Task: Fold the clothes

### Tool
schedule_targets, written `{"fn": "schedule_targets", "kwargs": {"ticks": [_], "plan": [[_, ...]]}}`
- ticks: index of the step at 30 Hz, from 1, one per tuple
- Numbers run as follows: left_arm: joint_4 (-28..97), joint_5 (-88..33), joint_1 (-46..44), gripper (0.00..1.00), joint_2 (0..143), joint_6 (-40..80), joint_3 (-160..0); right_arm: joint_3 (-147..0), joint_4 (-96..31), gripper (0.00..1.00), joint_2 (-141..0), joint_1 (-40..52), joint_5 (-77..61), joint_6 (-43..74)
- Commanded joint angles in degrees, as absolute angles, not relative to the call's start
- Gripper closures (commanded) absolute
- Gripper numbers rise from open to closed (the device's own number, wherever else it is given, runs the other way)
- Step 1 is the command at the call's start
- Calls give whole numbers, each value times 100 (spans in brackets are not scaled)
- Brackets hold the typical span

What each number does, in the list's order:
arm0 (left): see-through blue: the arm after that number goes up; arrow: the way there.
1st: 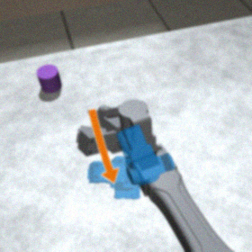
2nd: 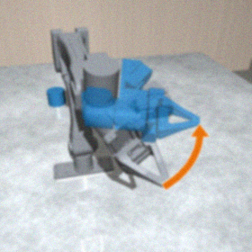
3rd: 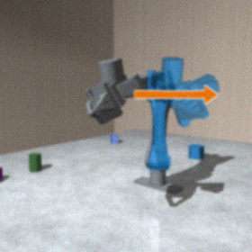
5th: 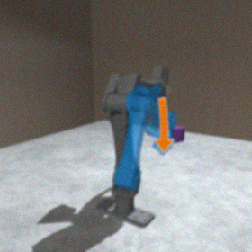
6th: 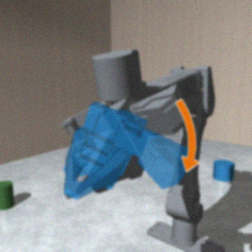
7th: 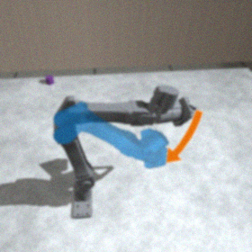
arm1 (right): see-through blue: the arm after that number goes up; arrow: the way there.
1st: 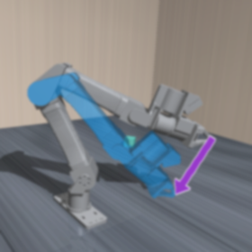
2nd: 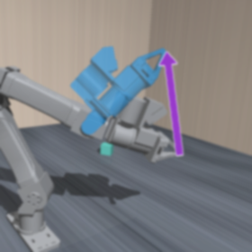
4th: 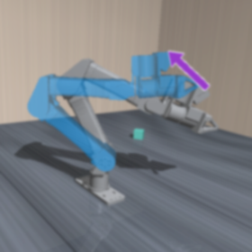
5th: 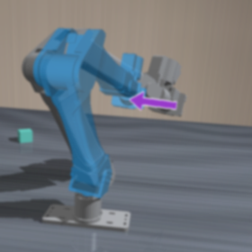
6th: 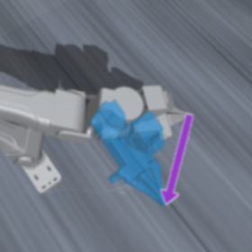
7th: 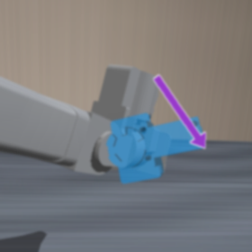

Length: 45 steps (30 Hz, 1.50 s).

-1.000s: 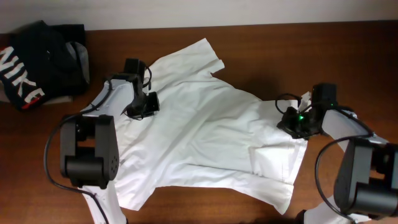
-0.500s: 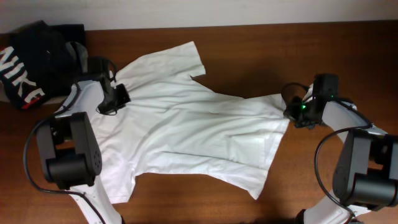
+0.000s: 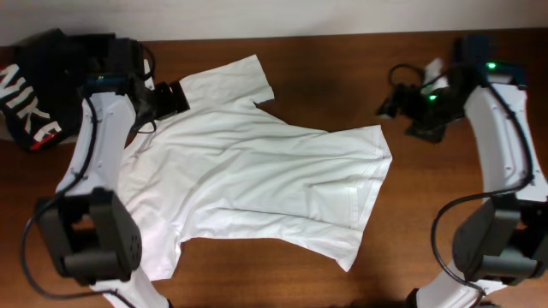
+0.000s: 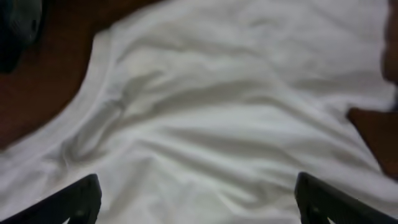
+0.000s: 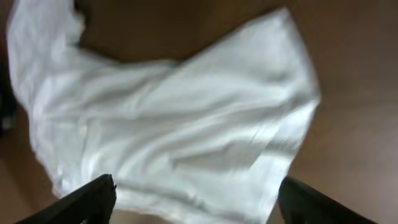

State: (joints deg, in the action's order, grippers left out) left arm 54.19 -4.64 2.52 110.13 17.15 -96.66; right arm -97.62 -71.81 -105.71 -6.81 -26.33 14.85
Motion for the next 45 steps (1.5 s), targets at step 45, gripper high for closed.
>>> {"fn": "schedule_targets", "kwargs": {"ticks": [45], "plan": [[6866, 174, 128, 1, 10055, 1706, -9679, -5452, -4093, 24, -9697, 412, -2112, 1739]]}}
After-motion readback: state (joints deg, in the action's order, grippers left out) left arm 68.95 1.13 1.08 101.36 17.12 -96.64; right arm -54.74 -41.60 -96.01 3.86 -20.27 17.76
